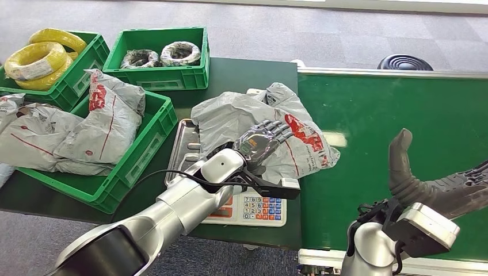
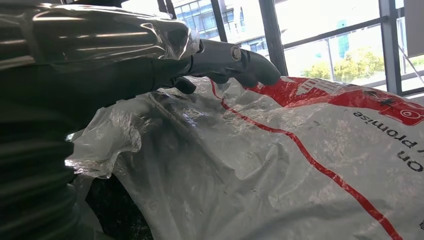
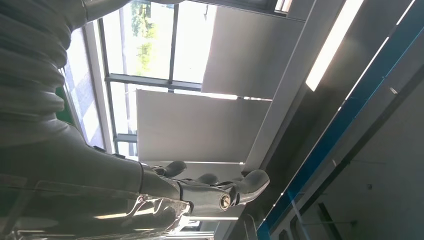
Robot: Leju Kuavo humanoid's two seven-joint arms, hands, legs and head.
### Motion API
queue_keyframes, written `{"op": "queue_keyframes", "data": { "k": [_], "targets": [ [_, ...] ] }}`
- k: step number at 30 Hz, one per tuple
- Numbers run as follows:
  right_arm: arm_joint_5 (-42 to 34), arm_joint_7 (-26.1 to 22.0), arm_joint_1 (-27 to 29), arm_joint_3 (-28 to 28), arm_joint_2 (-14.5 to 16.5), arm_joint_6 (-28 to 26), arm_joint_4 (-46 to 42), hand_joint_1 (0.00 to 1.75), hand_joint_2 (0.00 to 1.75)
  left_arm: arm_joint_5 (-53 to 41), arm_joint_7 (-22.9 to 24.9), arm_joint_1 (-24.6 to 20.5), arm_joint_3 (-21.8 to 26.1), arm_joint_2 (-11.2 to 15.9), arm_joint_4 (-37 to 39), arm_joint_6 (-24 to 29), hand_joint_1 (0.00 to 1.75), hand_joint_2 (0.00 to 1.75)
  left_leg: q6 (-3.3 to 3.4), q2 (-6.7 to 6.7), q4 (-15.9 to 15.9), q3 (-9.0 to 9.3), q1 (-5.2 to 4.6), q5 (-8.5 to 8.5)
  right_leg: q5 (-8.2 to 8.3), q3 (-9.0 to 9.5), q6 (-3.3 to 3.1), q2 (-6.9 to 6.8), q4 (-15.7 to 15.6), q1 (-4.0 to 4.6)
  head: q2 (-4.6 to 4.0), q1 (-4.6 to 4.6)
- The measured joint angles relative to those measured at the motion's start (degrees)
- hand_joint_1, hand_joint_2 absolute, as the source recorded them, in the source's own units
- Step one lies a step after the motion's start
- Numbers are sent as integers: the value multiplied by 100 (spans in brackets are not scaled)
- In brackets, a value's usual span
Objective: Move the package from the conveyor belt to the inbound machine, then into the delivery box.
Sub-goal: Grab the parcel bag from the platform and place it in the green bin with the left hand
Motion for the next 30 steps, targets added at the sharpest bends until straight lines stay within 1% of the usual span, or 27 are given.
{"op": "queue_keyframes", "data": {
  "k": [30],
  "targets": [
    [0,0,0,-2,0,0,0,0,175,0,0,-8,-36,0,13,0,0,175,0,0,0,0,0,0,0,0,0,0,0,0,0,1]
  ]
}}
